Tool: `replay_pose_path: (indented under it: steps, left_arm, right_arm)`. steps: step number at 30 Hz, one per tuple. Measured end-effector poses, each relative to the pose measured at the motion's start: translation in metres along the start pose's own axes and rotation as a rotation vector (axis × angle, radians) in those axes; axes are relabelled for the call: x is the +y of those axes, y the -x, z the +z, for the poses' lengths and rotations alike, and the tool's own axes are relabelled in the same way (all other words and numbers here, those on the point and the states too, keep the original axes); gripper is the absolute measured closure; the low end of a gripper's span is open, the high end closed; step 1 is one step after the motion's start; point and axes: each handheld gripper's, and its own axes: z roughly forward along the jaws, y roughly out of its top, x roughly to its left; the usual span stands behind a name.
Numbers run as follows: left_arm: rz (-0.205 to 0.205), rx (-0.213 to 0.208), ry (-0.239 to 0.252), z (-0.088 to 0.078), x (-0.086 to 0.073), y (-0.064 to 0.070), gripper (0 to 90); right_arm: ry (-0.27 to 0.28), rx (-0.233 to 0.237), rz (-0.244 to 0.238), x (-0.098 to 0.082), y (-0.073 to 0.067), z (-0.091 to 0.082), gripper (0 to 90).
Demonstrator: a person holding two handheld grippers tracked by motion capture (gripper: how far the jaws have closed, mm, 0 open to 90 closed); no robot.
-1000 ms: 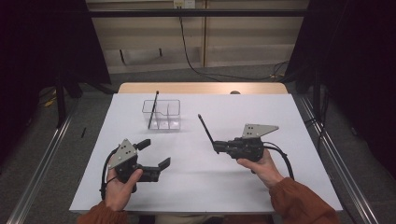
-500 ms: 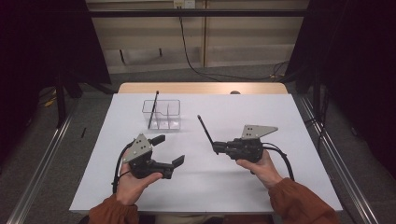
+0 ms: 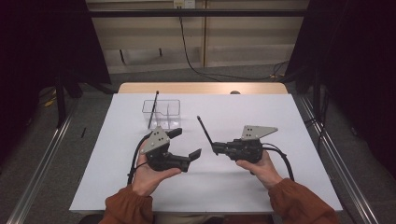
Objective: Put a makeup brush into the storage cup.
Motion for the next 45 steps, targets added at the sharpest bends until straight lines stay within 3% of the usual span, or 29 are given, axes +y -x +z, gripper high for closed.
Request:
replay_pose_path:
  steps: [7,13,15,21,31,34,39,45]
  left_arm:
    - [0.027,-0.006,0.003,0.012,0.008,0.004,7.1]
    - [0.017,-0.011,0.043,0.019,0.014,0.006,14.7]
    - [-0.003,-0.013,0.054,0.021,0.016,0.005,17.5]
    - [-0.005,-0.009,0.043,0.028,0.015,0.003,26.3]
    - [-0.048,-0.039,0.035,0.033,0.014,-0.002,53.5]
    - [-0.045,-0.063,0.023,0.033,0.014,-0.002,59.4]
    - [-0.053,-0.068,0.022,0.035,0.014,-0.002,68.0]
    - [-0.089,-0.078,0.016,0.037,0.013,-0.003,76.9]
  right_arm:
    - [-0.002,0.000,0.004,-0.001,0.001,0.001,84.6]
    - [0.000,0.004,-0.001,-0.001,-0.001,0.002,84.6]
    - [-0.001,0.007,-0.002,-0.001,-0.002,0.002,84.6]
    - [0.005,0.003,0.000,-0.001,0.000,0.000,84.6]
    - [0.005,0.007,-0.005,-0.002,-0.001,0.002,84.6]
    - [0.002,0.004,0.000,-0.003,0.001,0.002,84.6]
    - [0.001,0.006,-0.001,-0.004,0.000,0.003,84.6]
    - [0.000,0.008,-0.002,-0.005,0.000,0.004,84.7]
